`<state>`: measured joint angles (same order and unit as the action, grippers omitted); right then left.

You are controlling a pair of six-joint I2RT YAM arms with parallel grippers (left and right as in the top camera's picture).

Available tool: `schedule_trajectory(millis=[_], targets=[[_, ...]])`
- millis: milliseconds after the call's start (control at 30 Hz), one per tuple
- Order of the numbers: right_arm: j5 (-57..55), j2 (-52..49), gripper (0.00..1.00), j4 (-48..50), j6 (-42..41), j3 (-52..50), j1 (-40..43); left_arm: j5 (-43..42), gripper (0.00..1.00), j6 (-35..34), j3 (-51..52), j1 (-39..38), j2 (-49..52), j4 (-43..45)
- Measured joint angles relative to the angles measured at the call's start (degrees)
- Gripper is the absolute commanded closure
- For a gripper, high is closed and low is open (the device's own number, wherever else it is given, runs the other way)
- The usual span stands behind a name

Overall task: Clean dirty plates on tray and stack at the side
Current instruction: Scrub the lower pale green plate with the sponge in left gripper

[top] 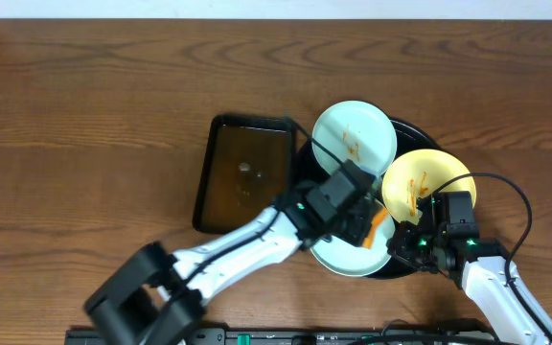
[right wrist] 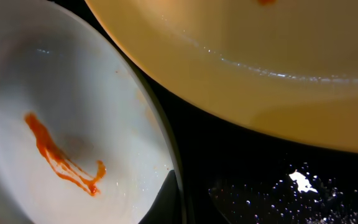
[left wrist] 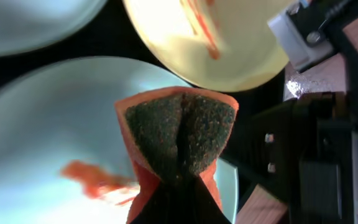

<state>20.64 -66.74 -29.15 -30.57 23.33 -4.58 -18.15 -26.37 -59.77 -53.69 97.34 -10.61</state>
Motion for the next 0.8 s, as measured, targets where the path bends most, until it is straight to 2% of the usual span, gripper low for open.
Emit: schedule_trajectory(millis=[300, 500, 800], targets=[[0.02, -0.02, 0.99, -0.07, 0.00, -0.07, 0.00, -0.13, 0.93, -8.85, 0.00, -2.08, 7.54, 3.08], [0.33, -0.02, 0.99, -0.13, 0.00, -0.13, 0.00, 3.63, 0.92, -8.85, -0.85, -0.50, 7.67, -2.56], [0.63, 0.00, 0.99, -0.09, 0.00, -0.13, 0.00, 9.11, 0.93, -6.01, -0.98, 6.62, 6.12, -8.90]])
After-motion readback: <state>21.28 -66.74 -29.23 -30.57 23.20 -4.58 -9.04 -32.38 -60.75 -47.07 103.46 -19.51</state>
